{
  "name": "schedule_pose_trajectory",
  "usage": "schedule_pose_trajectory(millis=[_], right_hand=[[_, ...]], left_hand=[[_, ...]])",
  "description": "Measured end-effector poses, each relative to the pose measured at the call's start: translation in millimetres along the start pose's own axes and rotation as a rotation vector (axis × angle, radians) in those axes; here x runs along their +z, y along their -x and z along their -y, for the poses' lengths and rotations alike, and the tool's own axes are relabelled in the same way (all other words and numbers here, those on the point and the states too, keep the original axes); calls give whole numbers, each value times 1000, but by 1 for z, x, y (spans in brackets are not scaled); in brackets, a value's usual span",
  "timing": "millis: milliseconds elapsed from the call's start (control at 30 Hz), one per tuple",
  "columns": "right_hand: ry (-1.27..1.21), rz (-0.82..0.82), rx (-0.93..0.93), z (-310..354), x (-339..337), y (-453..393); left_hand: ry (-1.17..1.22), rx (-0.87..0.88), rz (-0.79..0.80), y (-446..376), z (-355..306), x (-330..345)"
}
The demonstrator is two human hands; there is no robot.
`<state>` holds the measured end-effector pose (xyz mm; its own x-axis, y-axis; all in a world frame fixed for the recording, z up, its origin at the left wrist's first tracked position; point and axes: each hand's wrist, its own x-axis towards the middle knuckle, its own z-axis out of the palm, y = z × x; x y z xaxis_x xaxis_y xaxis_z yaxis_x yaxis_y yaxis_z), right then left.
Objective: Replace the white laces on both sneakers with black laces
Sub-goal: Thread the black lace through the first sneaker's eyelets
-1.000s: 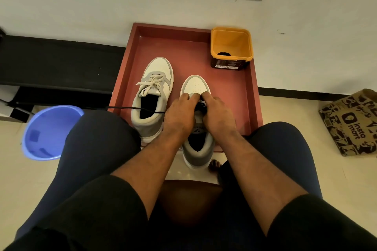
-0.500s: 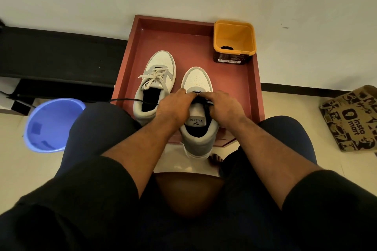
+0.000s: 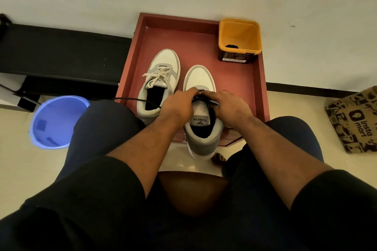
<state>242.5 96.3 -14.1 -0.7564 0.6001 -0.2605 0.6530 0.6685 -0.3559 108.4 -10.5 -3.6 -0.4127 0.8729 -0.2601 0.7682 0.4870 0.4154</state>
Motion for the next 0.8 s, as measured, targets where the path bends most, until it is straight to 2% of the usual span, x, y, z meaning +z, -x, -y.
schedule_pose_trajectory(millis=[167,367,500,600,800], right_hand=[[38,-77,11,10,4,4],[-55,-68,23,10,6,6],[-151,-198,-73,14,9,18],[-12,-286,-104,19,6,31],[406,-166,-157,27,15,39]], left_hand=[[123,4,-62,5,1,5],[137,-16,-35,11,0,-5],[215,-46,-42,17,2,-5],[304,-56,-30,21,3,-7],[351,40,-131,31,3,-20]])
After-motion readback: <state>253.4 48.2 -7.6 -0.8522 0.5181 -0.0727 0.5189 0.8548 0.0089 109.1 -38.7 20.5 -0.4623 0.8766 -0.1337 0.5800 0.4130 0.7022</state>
